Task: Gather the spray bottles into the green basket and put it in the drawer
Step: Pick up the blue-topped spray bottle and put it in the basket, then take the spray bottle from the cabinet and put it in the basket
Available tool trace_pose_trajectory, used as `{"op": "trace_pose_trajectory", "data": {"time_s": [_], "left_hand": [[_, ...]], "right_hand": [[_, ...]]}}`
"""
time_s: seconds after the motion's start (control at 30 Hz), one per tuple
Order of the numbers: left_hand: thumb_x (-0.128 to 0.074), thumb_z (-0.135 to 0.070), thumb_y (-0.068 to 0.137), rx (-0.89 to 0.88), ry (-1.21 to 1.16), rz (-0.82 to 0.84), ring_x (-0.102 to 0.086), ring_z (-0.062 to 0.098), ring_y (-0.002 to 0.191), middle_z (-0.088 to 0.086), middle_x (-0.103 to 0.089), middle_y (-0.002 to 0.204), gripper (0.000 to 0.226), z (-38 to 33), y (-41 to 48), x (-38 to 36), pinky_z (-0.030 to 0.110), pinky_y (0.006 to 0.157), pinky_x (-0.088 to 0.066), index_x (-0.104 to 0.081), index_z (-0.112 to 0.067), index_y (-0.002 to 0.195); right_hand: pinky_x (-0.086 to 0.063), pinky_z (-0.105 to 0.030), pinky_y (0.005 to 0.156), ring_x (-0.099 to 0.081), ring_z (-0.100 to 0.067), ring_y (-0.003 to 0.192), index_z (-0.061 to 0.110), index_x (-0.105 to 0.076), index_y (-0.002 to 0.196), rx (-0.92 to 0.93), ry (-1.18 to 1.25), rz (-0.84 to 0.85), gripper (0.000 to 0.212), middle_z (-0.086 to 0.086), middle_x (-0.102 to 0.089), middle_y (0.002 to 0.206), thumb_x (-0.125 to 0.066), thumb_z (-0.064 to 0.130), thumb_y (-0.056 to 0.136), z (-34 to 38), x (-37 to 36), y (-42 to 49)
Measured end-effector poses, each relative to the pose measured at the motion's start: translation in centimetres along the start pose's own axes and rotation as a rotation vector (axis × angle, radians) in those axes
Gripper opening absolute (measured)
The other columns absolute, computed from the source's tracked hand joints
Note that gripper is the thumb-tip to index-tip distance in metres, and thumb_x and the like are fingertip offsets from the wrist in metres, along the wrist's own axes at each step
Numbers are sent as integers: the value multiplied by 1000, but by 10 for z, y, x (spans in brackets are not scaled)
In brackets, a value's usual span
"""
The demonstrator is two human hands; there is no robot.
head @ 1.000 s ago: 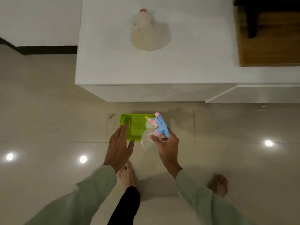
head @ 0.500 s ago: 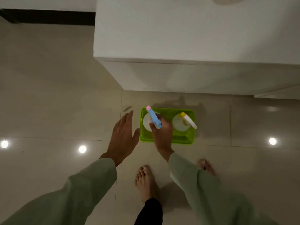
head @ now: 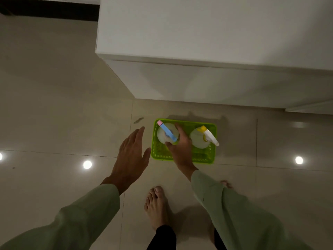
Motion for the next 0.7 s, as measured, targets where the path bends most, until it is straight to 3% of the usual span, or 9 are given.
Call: {"op": "trace_pose_trajectory", "data": {"time_s": [0.2, 0.33, 0.47, 0.7], "left_hand": [[-57, -21, 94, -40, -22, -38, -36, 26, 141, 11, -37, 153, 68, -65, -30, 34, 38, 116, -29, -24, -9, 152], [-58, -19, 94, -73, -78, -94, -33, 23, 143, 7, -34, 156, 67, -128, -50, 72, 31, 116, -24, -25, -12, 152], [-52, -30, 97, -116, -168, -150, -27, 14, 145, -3, -28, 158, 64, -199, -59, 124, 26, 116, -23, -22, -22, 153], [-52, -27, 98, -186, -161, -281, -24, 15, 147, -2, -24, 160, 65, -295, -43, 216, 39, 119, -28, -18, -20, 153]], "right_hand": [[-45, -28, 102, -56, -10, 120, 17, -54, 137, 60, 104, 111, 63, 0, -62, 129, -82, 15, 81, 49, 58, -49], [-48, -43, 101, -57, -13, 121, 18, -60, 131, 119, 115, 1, 48, 4, -63, 128, -78, 23, 86, 100, 135, -72], [-52, -41, 93, -61, -16, 116, 23, -60, 128, 221, 176, -70, 45, 8, -63, 127, -74, 25, 86, 182, 213, -72], [-51, -32, 92, -58, -12, 120, 29, -58, 128, 333, 248, -48, 41, 17, -60, 130, -74, 25, 90, 314, 299, -31]]}}
Point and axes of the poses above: each hand's wrist, its own y-axis towards the middle knuckle, its own x-axis out of the back of the hand, z = x × y, the point moved 9 cm from there along y, towards the middle knuckle
